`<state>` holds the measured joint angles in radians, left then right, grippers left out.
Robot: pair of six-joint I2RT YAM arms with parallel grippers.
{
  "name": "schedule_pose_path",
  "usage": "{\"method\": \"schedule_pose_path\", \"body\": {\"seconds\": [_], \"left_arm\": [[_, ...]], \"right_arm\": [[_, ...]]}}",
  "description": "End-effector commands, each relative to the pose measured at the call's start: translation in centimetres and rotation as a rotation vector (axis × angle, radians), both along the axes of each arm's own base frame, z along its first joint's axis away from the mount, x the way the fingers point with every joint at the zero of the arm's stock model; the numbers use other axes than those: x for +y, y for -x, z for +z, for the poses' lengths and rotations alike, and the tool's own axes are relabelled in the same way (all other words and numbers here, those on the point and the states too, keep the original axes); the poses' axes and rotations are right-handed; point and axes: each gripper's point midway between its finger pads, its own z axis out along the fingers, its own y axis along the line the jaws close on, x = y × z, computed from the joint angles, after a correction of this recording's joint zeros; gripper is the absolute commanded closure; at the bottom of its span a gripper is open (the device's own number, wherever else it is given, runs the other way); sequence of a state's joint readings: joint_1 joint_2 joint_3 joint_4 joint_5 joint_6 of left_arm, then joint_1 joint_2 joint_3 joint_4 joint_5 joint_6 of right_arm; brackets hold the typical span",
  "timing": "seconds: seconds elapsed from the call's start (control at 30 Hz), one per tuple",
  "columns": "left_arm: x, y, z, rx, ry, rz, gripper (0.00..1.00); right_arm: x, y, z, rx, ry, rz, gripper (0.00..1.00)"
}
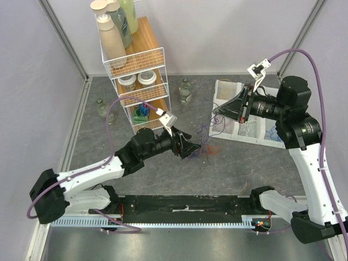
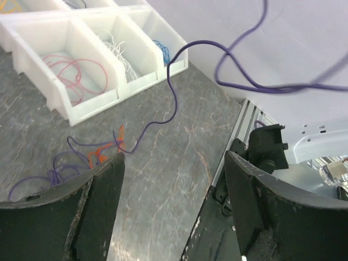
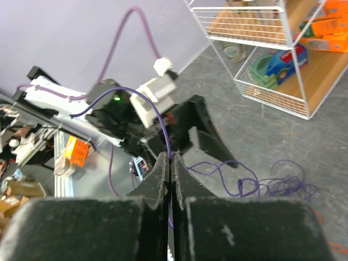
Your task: Untangle the cables
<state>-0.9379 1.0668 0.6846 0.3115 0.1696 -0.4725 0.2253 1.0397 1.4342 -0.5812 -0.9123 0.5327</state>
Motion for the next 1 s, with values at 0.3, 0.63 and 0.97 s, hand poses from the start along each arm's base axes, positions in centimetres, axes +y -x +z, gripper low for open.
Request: {"method": "schedule_pose_path", "body": {"seconds": [0.3, 0.63, 0.97], "left_arm": [[-5.0, -0.2, 2.2, -0.203, 0.286, -0.165, 0.46], [6.0, -3.6, -4.8, -0.036, -0.011, 0.364, 0.98], [18.6, 0.2, -3.2, -0.039, 0.006, 0.626, 0.98]], "right_arm": [[1.3, 4.0, 6.8, -0.120, -0.159, 0.125, 1.00], [-1.5, -0.4, 4.9, -0.167, 0.009, -0.188, 1.00], [-6.8, -6.1, 0.4, -0.109, 0.162, -0.604, 1.00]]}}
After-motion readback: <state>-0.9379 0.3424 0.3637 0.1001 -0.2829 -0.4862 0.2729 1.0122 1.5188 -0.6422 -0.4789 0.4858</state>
